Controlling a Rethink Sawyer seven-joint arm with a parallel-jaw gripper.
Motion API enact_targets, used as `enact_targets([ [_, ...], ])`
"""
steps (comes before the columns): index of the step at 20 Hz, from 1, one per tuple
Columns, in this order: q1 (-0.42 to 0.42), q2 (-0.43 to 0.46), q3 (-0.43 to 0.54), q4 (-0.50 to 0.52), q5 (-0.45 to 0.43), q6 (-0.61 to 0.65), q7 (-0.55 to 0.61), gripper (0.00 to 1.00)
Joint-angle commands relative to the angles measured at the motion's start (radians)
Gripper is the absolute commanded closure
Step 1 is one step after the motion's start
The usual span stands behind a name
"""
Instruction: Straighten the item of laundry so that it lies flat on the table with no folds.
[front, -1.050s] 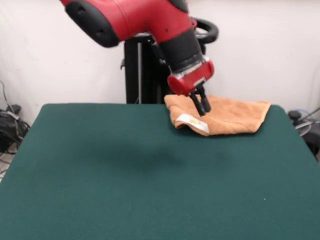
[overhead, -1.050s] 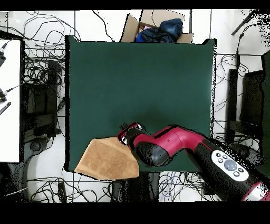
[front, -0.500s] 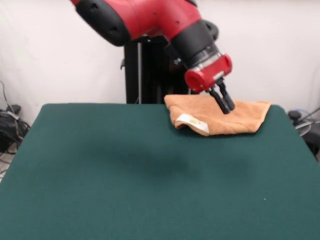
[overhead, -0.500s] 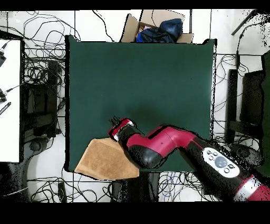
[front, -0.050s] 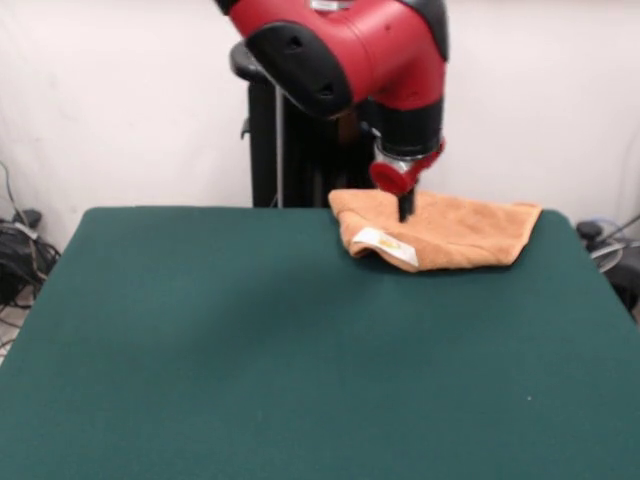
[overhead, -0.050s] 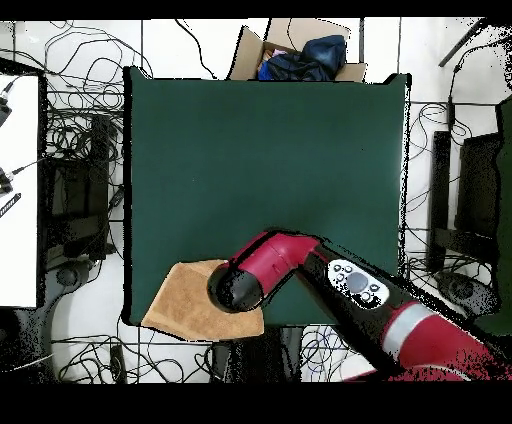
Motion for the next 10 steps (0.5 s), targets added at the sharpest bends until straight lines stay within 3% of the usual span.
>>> enact_targets([
  [1, 0.024, 0.044, -0.101, -0.137, -0.039, 0.073, -0.039, 1.0],
  [10, -0.006, 0.035, -0.065, -0.106, -0.08, -0.068, 0.006, 1.0],
])
